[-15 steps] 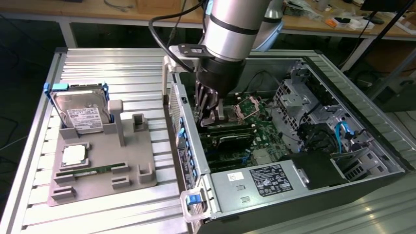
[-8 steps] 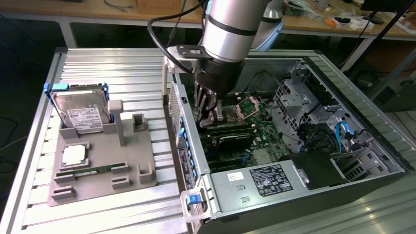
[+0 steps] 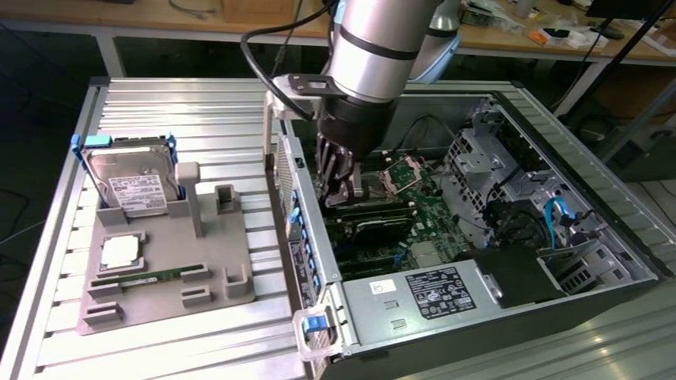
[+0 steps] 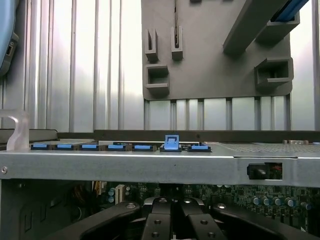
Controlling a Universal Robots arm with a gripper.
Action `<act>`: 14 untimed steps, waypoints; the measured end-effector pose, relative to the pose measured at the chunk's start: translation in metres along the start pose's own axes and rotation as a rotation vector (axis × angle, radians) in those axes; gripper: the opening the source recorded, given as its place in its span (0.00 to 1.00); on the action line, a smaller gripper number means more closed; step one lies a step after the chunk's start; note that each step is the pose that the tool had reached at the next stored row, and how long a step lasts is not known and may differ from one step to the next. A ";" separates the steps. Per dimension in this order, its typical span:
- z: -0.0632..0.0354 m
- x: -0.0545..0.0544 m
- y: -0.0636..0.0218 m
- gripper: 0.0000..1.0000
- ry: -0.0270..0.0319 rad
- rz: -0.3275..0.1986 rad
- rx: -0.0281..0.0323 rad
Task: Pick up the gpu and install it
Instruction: 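Press down on the gpu until it lock into place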
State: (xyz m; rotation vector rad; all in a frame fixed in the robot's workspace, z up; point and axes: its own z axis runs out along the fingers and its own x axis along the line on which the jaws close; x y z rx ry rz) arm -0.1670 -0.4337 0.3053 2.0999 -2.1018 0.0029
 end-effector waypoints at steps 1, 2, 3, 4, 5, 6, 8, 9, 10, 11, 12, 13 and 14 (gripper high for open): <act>-0.0001 0.000 -0.0012 0.11 -0.0005 0.000 -0.0037; -0.0002 0.000 -0.0022 0.11 -0.0011 -0.001 -0.0061; -0.0004 0.001 -0.0035 0.11 -0.0017 -0.001 -0.0091; -0.0005 0.001 -0.0044 0.11 -0.0023 -0.001 -0.0113; -0.0004 0.001 -0.0049 0.11 -0.0026 -0.002 -0.0125; -0.0004 0.001 -0.0054 0.11 -0.0026 -0.002 -0.0135; -0.0004 0.001 -0.0066 0.11 -0.0027 -0.002 -0.0157; -0.0003 0.002 -0.0076 0.11 -0.0036 -0.002 -0.0179; -0.0003 0.002 -0.0088 0.11 -0.0049 -0.003 -0.0203; -0.0004 0.003 -0.0100 0.11 -0.0063 -0.003 -0.0235; -0.0004 0.004 -0.0111 0.11 -0.0078 -0.004 -0.0270; -0.0004 0.005 -0.0121 0.11 -0.0094 -0.005 -0.0324; -0.0002 0.005 -0.0128 0.11 -0.0108 -0.006 -0.0400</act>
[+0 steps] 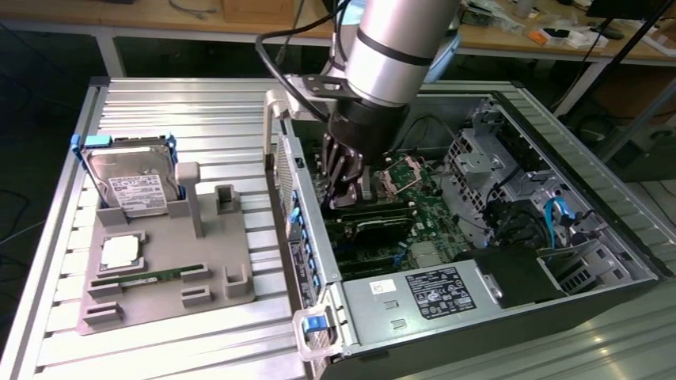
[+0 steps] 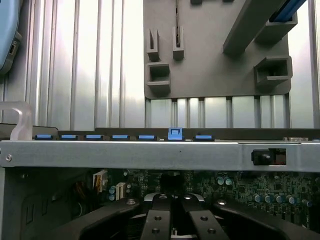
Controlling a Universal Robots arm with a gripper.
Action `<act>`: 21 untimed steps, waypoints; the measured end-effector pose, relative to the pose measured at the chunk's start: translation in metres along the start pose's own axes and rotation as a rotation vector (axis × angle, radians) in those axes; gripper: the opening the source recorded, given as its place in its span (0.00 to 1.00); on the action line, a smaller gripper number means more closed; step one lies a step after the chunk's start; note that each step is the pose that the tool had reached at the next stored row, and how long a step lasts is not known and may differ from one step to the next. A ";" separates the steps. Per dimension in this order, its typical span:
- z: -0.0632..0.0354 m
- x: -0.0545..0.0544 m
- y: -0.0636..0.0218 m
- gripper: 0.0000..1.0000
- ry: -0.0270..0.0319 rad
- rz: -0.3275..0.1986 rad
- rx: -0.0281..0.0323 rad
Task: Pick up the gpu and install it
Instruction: 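Press down on the gpu until it lock into place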
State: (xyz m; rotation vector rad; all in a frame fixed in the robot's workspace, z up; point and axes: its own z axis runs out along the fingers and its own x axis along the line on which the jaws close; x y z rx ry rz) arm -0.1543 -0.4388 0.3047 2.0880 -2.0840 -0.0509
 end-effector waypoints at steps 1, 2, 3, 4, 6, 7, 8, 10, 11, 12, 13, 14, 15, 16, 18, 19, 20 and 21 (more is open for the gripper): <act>0.0002 0.000 -0.0007 0.11 -0.0009 -0.001 -0.0121; 0.0002 0.001 -0.0022 0.11 -0.0023 -0.004 -0.0368; 0.0003 0.001 -0.0033 0.11 -0.0032 -0.006 -0.0490; 0.0003 0.001 -0.0044 0.11 -0.0048 -0.008 -0.0620; 0.0001 0.001 -0.0069 0.11 -0.0078 -0.011 -0.0856; 0.0000 0.001 -0.0085 0.11 -0.0097 -0.013 -0.0975; -0.0001 0.001 -0.0101 0.11 -0.0119 -0.014 -0.1074; -0.0004 0.002 -0.0134 0.11 -0.0187 -0.018 -0.1261; -0.0006 0.002 -0.0151 0.11 -0.0219 -0.019 -0.1346; -0.0008 0.002 -0.0168 0.11 -0.0251 -0.021 -0.1429; -0.0010 0.002 -0.0186 0.11 -0.0289 -0.022 -0.1518; -0.0010 0.002 -0.0203 0.11 -0.0324 -0.024 -0.1595; -0.0010 0.002 -0.0220 0.11 -0.0361 -0.026 -0.1674; -0.0009 0.002 -0.0234 0.11 -0.0396 -0.027 -0.1755; -0.0002 0.003 -0.0264 0.11 -0.0452 -0.032 -0.2080; 0.0001 0.003 -0.0269 0.11 -0.0456 -0.032 -0.2165; 0.0004 0.003 -0.0275 0.11 -0.0459 -0.033 -0.2254; 0.0008 0.003 -0.0281 0.11 -0.0461 -0.034 -0.2339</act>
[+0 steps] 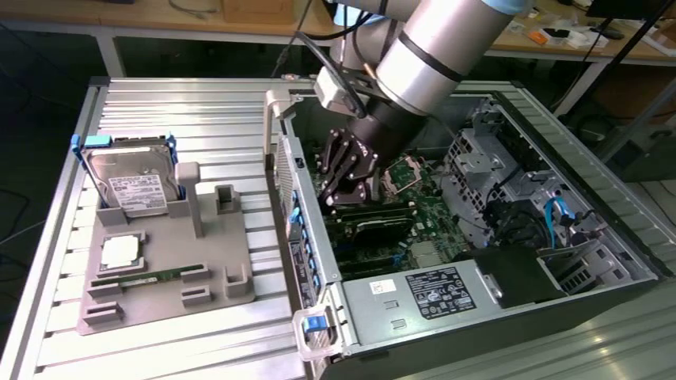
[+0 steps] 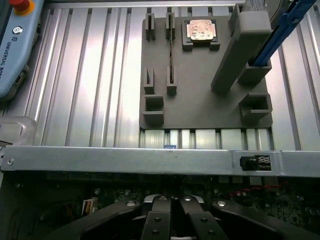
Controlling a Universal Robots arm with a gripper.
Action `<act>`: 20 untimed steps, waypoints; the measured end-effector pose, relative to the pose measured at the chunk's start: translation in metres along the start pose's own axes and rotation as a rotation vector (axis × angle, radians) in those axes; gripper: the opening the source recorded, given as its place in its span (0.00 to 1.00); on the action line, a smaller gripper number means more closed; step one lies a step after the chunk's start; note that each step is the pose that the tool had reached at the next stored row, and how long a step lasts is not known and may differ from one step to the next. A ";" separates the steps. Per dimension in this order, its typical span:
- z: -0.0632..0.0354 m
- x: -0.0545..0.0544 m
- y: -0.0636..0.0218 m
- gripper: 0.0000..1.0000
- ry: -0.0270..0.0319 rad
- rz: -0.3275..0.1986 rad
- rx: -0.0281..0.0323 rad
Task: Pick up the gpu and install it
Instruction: 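Press down on the gpu until it lock into place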
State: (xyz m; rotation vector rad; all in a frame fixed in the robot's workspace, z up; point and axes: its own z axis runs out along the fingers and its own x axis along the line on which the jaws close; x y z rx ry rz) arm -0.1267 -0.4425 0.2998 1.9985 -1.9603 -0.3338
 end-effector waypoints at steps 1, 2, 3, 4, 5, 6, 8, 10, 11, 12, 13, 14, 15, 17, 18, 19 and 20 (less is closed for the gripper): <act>0.0002 0.000 -0.0008 0.11 -0.0003 0.000 -0.0072; 0.0005 0.001 -0.0018 0.11 -0.0006 -0.001 -0.0141; 0.0007 0.001 -0.0031 0.11 -0.0009 -0.001 -0.0205; 0.0010 0.001 -0.0044 0.11 -0.0013 -0.002 -0.0267; 0.0011 0.002 -0.0058 0.11 -0.0016 -0.002 -0.0336; 0.0013 0.002 -0.0071 0.11 -0.0018 -0.003 -0.0401; 0.0017 0.003 -0.0096 0.11 -0.0022 -0.004 -0.0534; 0.0021 0.003 -0.0125 0.11 -0.0027 -0.005 -0.0677; 0.0022 0.003 -0.0139 0.11 -0.0027 -0.005 -0.0741; 0.0025 0.004 -0.0153 0.11 -0.0029 -0.006 -0.0804; 0.0027 0.004 -0.0166 0.11 -0.0033 -0.006 -0.0859; 0.0029 0.004 -0.0179 0.11 -0.0036 -0.007 -0.0917; 0.0031 0.004 -0.0194 0.11 -0.0041 -0.007 -0.0976; 0.0035 0.004 -0.0222 0.11 -0.0047 -0.008 -0.1085; 0.0037 0.005 -0.0237 0.11 -0.0052 -0.009 -0.1142; 0.0039 0.005 -0.0251 0.11 -0.0055 -0.009 -0.1198; 0.0040 0.005 -0.0264 0.11 -0.0059 -0.010 -0.1252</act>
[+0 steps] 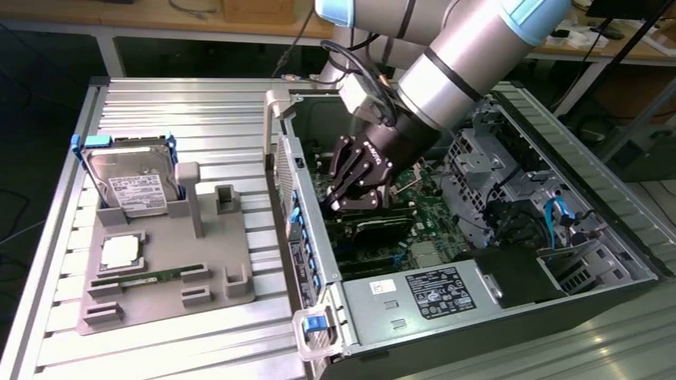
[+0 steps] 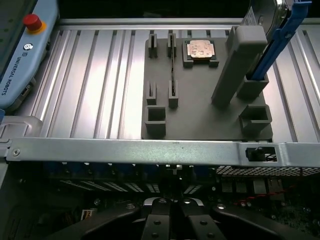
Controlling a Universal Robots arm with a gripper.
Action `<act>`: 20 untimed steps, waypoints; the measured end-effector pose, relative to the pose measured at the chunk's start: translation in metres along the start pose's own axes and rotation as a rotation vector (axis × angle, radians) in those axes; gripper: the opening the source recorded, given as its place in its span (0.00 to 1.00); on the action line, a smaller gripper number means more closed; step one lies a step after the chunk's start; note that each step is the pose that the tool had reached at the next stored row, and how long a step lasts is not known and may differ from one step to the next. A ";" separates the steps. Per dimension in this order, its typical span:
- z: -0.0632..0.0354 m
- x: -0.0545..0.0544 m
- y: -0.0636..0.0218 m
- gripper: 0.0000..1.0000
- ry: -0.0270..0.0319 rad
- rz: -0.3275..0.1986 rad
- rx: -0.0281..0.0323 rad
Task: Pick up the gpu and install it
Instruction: 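Press down on the gpu until it lock into place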
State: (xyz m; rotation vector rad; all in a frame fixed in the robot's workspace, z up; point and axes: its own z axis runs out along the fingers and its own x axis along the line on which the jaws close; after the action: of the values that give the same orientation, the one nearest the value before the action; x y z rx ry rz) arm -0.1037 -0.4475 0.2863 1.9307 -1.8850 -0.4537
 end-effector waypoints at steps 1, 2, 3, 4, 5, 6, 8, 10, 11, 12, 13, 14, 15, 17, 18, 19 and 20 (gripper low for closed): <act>0.0000 0.000 -0.0009 0.11 -0.0002 0.000 -0.0039; 0.0002 0.000 -0.0010 0.11 -0.0001 0.000 -0.0052; 0.0004 0.000 -0.0011 0.11 -0.0001 0.000 -0.0053; 0.0009 0.000 -0.0013 0.11 -0.0003 0.000 -0.0054; 0.0013 0.000 -0.0016 0.11 -0.0004 0.000 -0.0060; 0.0018 0.000 -0.0019 0.11 -0.0001 0.000 -0.0071; 0.0036 0.000 -0.0029 0.11 0.0007 0.000 -0.0099; 0.0059 0.000 -0.0039 0.11 0.0005 0.000 -0.0122; 0.0065 0.000 -0.0042 0.11 0.0005 0.000 -0.0131; 0.0067 0.000 -0.0042 0.11 0.0004 0.000 -0.0133; 0.0068 0.000 -0.0042 0.11 0.0001 0.000 -0.0135; 0.0068 0.000 -0.0044 0.11 -0.0002 0.000 -0.0135; 0.0066 0.000 -0.0051 0.11 -0.0005 -0.001 -0.0135; 0.0056 0.000 -0.0065 0.11 -0.0011 0.000 -0.0137; 0.0042 0.000 -0.0081 0.11 -0.0019 -0.001 -0.0135; 0.0022 0.000 -0.0098 0.11 -0.0010 -0.001 -0.0145; 0.0003 0.000 -0.0112 0.11 -0.0002 0.000 -0.0157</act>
State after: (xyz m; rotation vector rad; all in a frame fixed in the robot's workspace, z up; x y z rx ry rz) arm -0.0941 -0.4476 0.2805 1.9212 -1.8756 -0.4675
